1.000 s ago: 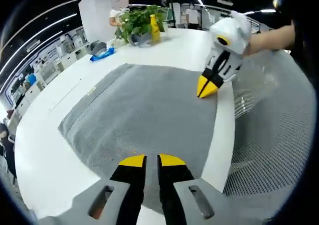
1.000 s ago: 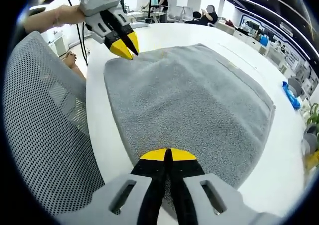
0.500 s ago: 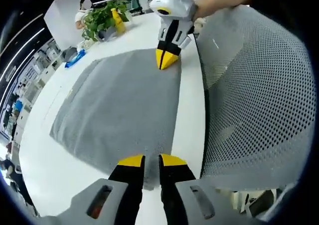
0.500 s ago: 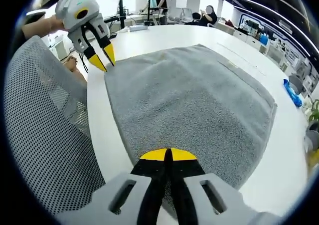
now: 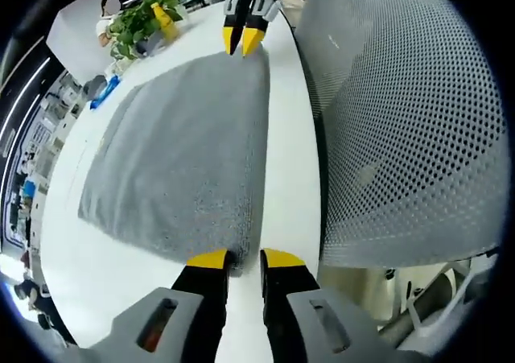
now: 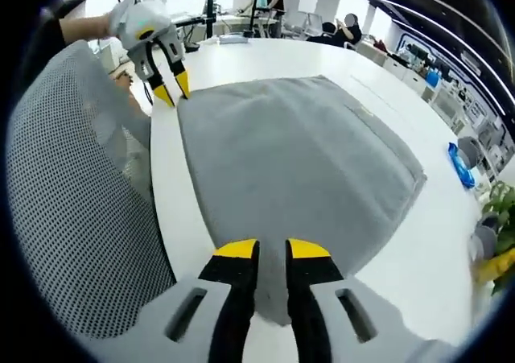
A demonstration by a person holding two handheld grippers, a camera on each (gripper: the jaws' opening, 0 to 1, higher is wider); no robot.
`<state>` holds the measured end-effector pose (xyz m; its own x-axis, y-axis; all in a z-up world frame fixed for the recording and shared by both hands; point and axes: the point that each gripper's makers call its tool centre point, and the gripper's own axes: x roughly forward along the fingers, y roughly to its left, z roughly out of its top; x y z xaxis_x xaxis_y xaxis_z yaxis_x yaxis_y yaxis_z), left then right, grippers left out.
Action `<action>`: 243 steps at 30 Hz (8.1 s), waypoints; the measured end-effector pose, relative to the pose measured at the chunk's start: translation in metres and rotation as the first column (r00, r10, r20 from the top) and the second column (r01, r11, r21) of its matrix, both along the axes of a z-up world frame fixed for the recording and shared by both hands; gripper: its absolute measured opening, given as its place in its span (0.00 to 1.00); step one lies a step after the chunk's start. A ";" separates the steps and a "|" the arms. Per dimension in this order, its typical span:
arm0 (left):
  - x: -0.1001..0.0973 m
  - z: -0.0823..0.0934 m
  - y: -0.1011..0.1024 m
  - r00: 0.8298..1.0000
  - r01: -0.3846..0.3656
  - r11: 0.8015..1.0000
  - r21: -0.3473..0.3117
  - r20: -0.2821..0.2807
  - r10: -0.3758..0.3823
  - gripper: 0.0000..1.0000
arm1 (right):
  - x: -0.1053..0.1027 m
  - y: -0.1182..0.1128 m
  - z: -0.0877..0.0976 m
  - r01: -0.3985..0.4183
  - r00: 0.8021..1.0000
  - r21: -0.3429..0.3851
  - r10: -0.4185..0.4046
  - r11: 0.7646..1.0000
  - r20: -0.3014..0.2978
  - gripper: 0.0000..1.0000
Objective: Fold the towel on the table until its edges align and the towel forms a compact rectangular stack.
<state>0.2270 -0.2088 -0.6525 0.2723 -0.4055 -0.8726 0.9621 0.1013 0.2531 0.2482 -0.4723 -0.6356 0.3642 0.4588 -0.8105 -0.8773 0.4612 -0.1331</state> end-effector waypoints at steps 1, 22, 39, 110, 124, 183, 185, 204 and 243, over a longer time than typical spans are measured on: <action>0.000 0.000 0.000 1.000 -0.002 1.000 -0.002 0.000 0.002 0.15 | -0.004 -0.009 -0.001 0.000 1.000 -0.016 0.000 1.000 -0.013 0.11; 0.004 -0.001 -0.004 0.994 -0.111 0.993 -0.048 -0.029 0.110 0.14 | -0.017 -0.033 -0.011 -0.138 0.989 -0.238 0.149 0.961 0.026 0.11; 0.011 -0.001 -0.017 0.994 -0.100 0.993 -0.060 0.044 0.102 0.17 | -0.017 -0.028 -0.019 -0.286 0.939 -0.376 0.335 0.881 0.072 0.24; 0.052 0.171 -0.048 0.862 -0.409 0.427 -0.807 -0.187 0.471 0.02 | 0.039 -0.030 0.126 0.364 0.902 0.681 -0.423 0.635 -0.088 0.00; 0.045 0.182 -0.042 0.859 -0.413 0.358 -0.837 -0.227 0.460 0.02 | 0.035 -0.021 0.162 0.313 0.921 0.827 -0.363 0.467 -0.143 0.00; 0.085 0.171 -0.002 0.736 -0.551 0.252 -0.796 -0.320 0.597 0.02 | 0.059 -0.020 0.143 0.328 0.885 0.744 -0.465 0.582 -0.026 0.00; 0.091 0.165 -0.004 0.748 -0.545 0.312 -0.778 -0.282 0.601 0.02 | 0.065 -0.022 0.136 0.341 0.884 0.730 -0.465 0.592 -0.037 0.00; 0.146 0.124 0.002 0.758 -0.572 0.458 -0.680 -0.224 0.613 0.02 | 0.119 -0.021 0.091 0.433 0.869 0.617 -0.485 0.657 -0.093 0.00; 0.151 0.059 -0.004 0.746 -0.586 0.594 -0.551 -0.082 0.660 0.06 | 0.146 -0.014 0.034 0.458 0.867 0.468 -0.495 0.756 -0.049 0.00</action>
